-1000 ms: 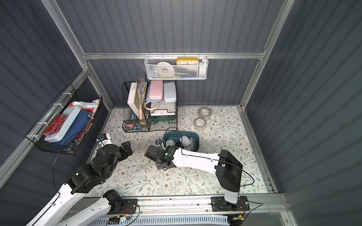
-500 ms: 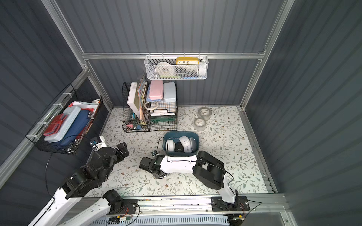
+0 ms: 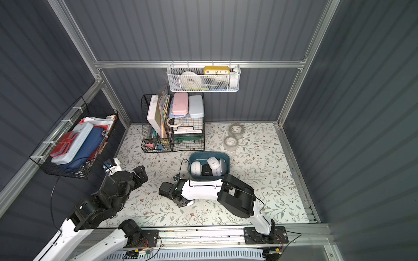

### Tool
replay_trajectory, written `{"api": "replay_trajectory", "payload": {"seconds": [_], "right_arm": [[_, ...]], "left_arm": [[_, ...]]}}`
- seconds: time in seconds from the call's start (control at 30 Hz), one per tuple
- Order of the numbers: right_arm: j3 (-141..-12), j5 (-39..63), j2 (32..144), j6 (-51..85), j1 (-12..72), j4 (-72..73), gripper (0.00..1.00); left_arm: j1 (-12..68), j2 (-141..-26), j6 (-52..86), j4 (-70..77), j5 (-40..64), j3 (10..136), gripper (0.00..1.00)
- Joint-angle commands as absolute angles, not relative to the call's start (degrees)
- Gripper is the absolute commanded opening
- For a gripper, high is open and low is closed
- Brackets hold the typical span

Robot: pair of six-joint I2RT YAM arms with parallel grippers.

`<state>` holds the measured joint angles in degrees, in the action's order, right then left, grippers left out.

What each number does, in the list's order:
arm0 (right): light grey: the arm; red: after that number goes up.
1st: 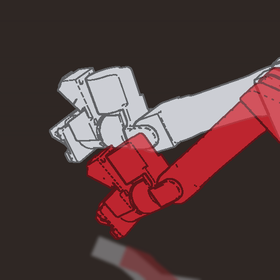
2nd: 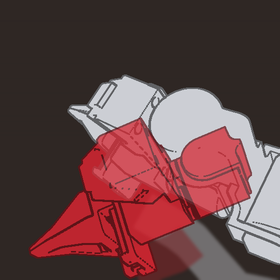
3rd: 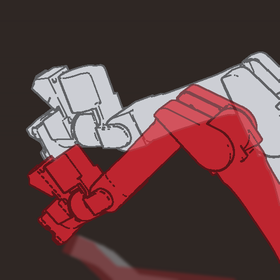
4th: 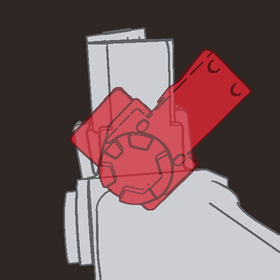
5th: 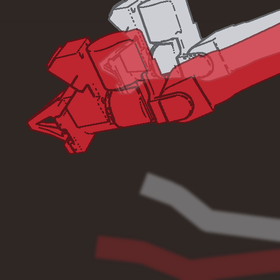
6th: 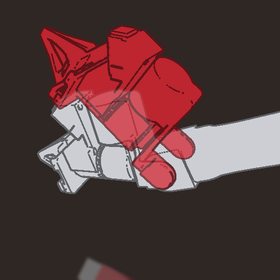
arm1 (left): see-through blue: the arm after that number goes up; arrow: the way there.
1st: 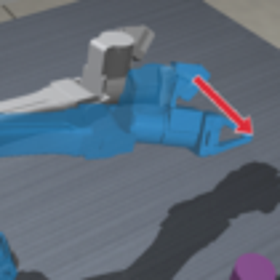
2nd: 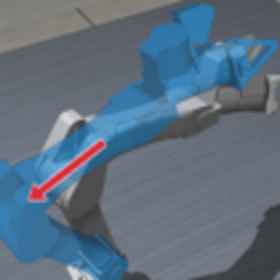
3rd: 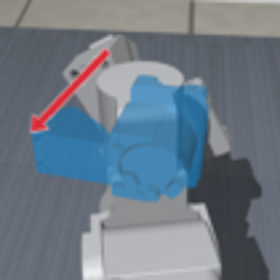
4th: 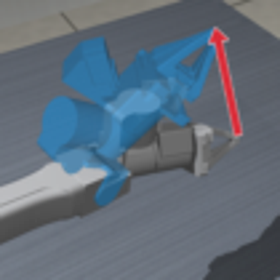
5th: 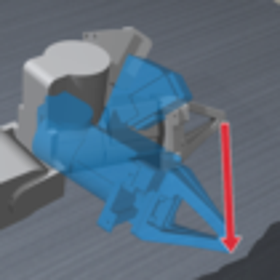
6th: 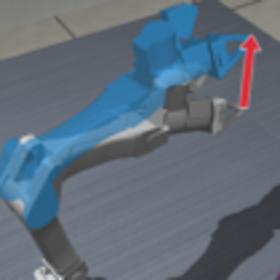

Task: Take out the mouse from the storage box
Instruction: Place the mouse at the center of the board, then pick up the mouse from the storage box.

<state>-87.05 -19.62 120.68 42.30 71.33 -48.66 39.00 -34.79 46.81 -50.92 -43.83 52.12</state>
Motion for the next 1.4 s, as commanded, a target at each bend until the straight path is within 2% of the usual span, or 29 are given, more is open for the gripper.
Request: {"api": "replay_trajectory", "payload": {"seconds": [0.0, 0.33, 0.63, 0.93, 1.07, 1.13, 1.37], "right_arm": [[-86.80, -21.16, 118.19, 42.74, 71.57, -48.53, 0.72], [-85.25, -27.60, 106.21, 43.00, 71.35, -52.31, 0.78], [-82.20, -28.89, 96.94, 39.95, 64.94, -55.51, 0.79], [-74.62, -25.77, 90.04, 40.68, 55.66, -53.03, 0.79], [-69.03, -18.95, 86.14, 38.85, 51.22, -45.59, 0.79], [-66.81, -18.75, 84.34, 37.70, 49.13, -42.49, 0.79], [-69.46, -15.58, 87.74, 27.51, 41.67, -40.59, 0.83]], "left_arm": [[38.76, -34.30, 47.54, -52.40, -45.35, 52.49, 0.99], [38.76, -36.51, 45.38, -50.13, -42.87, 52.53, 0.99], [38.76, -41.26, 42.37, -45.53, -36.44, 51.95, 0.99], [38.76, -50.06, 41.64, -40.71, -27.93, 50.94, 0.99], [38.76, -52.30, 41.41, -38.28, -25.52, 51.31, 0.99], [38.76, -53.52, 41.16, -37.69, -24.71, 51.73, 0.99], [38.76, -58.85, 41.22, -33.32, -19.25, 50.29, 0.99]]}}
